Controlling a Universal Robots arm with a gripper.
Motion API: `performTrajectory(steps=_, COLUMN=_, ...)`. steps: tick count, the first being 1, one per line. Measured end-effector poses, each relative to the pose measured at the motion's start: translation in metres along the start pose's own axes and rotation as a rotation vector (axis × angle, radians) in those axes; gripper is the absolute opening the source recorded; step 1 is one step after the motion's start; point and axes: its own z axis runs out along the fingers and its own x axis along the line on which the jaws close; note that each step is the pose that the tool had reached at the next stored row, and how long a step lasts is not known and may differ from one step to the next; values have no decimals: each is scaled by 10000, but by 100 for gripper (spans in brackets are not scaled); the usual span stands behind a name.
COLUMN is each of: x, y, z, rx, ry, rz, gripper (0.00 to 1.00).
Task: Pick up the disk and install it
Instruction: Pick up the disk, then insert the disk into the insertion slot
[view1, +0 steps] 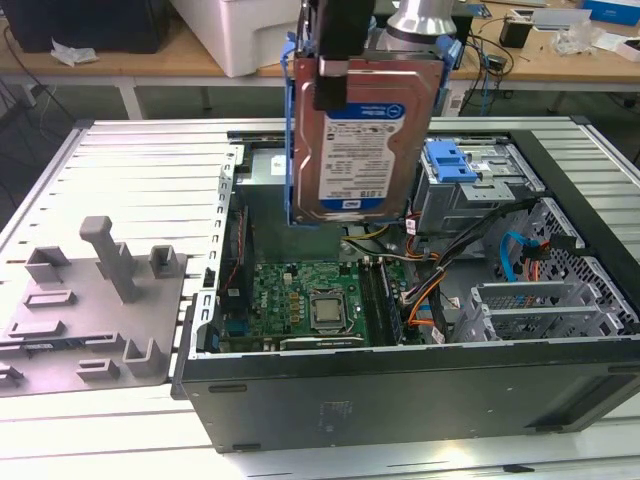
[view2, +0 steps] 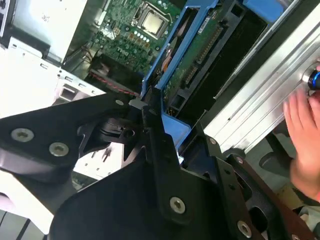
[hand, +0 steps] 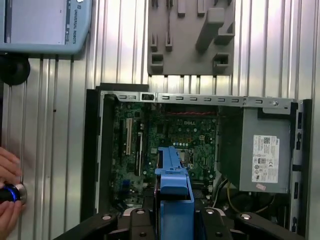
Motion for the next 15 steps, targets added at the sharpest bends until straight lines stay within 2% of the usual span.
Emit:
performTrajectory(steps=3, x=33, y=-101, z=3, rx=0, ry=-6, rz=0, gripper=36)
performTrajectory(steps=6, x=91, y=-335, z=8, rx=0, ry=-9, rz=1, gripper=36)
performTrajectory(steps=8, x=106, y=-430, z=13, rx=1, ry=-10, rz=0, gripper=36)
performTrajectory(steps=15, x=107, y=-445, z=15, rx=0, ry=-10, rz=1, gripper=36)
